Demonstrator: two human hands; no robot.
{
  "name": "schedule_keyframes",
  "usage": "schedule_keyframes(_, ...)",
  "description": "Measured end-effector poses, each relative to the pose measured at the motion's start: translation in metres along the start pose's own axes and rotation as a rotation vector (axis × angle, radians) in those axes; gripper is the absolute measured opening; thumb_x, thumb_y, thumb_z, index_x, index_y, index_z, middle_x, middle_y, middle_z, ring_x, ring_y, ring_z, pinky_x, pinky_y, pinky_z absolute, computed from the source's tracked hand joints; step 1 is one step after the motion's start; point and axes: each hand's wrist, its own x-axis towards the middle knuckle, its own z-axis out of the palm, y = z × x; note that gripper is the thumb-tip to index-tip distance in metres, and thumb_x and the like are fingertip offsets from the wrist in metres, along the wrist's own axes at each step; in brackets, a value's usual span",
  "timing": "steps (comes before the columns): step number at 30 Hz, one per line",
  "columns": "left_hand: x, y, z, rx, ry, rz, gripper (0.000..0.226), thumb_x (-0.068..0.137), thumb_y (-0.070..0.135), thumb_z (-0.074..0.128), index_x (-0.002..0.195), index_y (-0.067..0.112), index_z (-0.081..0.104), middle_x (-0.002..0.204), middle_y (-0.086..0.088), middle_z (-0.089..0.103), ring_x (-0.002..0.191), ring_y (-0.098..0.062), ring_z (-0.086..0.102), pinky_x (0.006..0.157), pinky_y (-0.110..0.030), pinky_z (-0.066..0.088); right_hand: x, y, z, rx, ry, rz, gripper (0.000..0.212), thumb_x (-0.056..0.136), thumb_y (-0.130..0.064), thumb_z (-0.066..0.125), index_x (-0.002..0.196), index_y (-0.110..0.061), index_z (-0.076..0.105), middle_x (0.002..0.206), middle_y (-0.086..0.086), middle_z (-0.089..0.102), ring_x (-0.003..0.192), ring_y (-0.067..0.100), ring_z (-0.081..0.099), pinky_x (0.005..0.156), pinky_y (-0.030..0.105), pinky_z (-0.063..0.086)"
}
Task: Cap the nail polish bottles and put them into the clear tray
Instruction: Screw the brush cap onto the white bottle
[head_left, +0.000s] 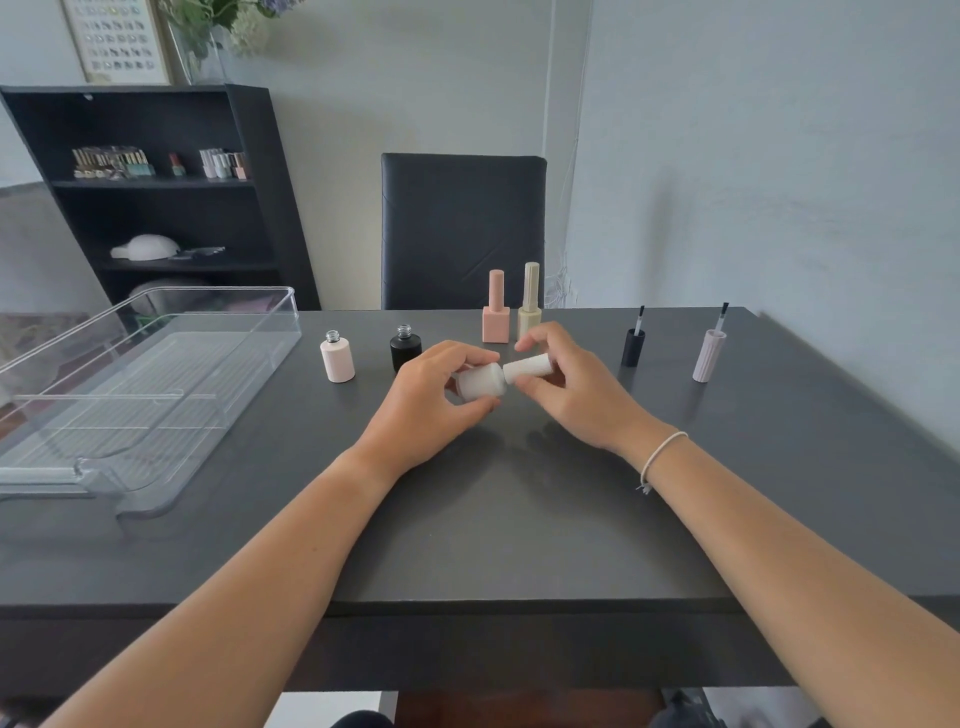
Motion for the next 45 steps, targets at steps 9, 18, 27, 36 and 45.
schedule_keyframes(9, -0.0008, 0.0011, -0.0008, -0.021, 0.008, -0.019, 0.035, 0.073, 0.011, 0.074, 0.105, 0.017, 0.064, 0.102, 0.001, 0.063, 0.091, -0.011, 0.056, 0.079, -0.016, 0.046, 0.0005, 0.0012, -0.0023, -0.030, 0.084, -0.001, 0.030, 0.089, -0.043, 0.049, 0.087, -0.013, 0.054, 0.057, -0.011, 0.042, 0.051, 0.005, 0.039, 0.051, 0.016, 0.031)
schedule_keyframes(18, -0.0002, 0.0011, -0.0011, -0.019, 0.017, -0.037, 0.035, 0.072, 0.010, 0.074, 0.105, 0.017, 0.063, 0.102, 0.001, 0.062, 0.091, -0.011, 0.056, 0.079, -0.014, 0.045, 0.0013, 0.0005, -0.0051, -0.058, 0.113, 0.028, 0.036, 0.089, -0.046, 0.046, 0.083, -0.011, 0.056, 0.057, -0.007, 0.045, 0.053, 0.008, 0.040, 0.054, 0.025, 0.034)
schedule_keyframes(27, -0.0001, -0.0003, -0.0012, -0.009, 0.015, -0.031, 0.035, 0.073, 0.011, 0.074, 0.105, 0.018, 0.063, 0.102, 0.002, 0.062, 0.091, -0.010, 0.056, 0.079, -0.013, 0.045, -0.0010, -0.0005, -0.0075, -0.059, 0.118, 0.041, 0.032, 0.090, -0.042, 0.046, 0.082, -0.013, 0.056, 0.059, -0.007, 0.045, 0.054, 0.008, 0.041, 0.054, 0.024, 0.033)
schedule_keyframes(36, 0.0002, -0.0022, -0.0009, -0.017, 0.021, -0.041, 0.035, 0.072, 0.013, 0.074, 0.105, 0.021, 0.063, 0.102, 0.004, 0.062, 0.092, -0.009, 0.056, 0.081, -0.015, 0.046, -0.0015, -0.0015, -0.0086, -0.063, 0.137, 0.068, 0.052, 0.090, -0.053, 0.035, 0.076, -0.007, 0.053, 0.058, -0.002, 0.046, 0.051, 0.008, 0.040, 0.055, 0.026, 0.034)
schedule_keyframes(45, 0.0005, -0.0021, 0.0000, -0.022, 0.012, -0.030, 0.036, 0.072, 0.012, 0.074, 0.105, 0.019, 0.063, 0.103, 0.002, 0.063, 0.092, -0.010, 0.056, 0.081, -0.016, 0.046, -0.0014, 0.0013, -0.0079, -0.091, 0.131, 0.029, 0.045, 0.090, -0.047, 0.043, 0.072, -0.007, 0.057, 0.051, -0.006, 0.043, 0.049, 0.009, 0.038, 0.052, 0.026, 0.032)
